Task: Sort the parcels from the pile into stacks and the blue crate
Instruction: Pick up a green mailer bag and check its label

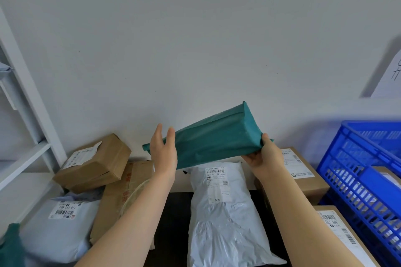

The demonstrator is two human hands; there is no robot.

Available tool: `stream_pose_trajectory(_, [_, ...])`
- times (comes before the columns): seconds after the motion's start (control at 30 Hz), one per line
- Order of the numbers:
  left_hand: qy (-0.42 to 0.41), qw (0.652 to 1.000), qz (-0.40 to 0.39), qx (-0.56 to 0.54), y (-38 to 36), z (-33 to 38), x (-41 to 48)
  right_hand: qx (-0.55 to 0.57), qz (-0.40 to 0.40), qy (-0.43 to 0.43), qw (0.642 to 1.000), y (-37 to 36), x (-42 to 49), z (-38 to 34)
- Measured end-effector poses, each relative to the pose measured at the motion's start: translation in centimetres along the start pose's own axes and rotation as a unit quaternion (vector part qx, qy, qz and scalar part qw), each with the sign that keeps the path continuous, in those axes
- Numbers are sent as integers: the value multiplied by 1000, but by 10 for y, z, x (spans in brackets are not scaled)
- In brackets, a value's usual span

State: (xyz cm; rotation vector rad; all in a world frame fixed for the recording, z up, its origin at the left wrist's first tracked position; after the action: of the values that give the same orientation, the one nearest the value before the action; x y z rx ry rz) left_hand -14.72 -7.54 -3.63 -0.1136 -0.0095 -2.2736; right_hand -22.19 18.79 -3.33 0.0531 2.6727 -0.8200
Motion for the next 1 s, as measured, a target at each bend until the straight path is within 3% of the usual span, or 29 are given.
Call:
stream_pose_trajectory(0.2, [-21, 996, 80, 24, 25, -6, 0, 46, 2, -41, 998, 16, 11, 26])
stream_pose_trajectory(0.4, [47, 984, 145, -95, 54, -33, 2, 59, 24, -55, 996, 33, 23, 41])
stream_pose_trajectory(0.6, [194, 938, 127, -257, 49, -63, -4, 51, 38, -73, 995, 39, 27, 50])
stream_pose_trajectory(0.83, [176, 953, 127, -211, 53, -59, 2, -3, 114, -54, 992, 53, 22, 45])
stream_pose_trajectory(1.0, [163, 957, 152, -184, 57, -57, 3, -60, 160, 48, 984, 59, 19, 30])
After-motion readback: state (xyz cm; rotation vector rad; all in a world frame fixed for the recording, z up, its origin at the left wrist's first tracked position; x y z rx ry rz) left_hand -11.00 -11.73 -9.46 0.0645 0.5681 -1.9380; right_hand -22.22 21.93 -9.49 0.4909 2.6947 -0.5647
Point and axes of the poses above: each hand's wrist, its own x-axis towards the middle knuckle, its own y-axis out of the back of the hand, z = x × y, the point moved 10 cm from there along x, towards the middle knuckle, and after that the axes turned 2 degrees about y, right-handed, at the moved point
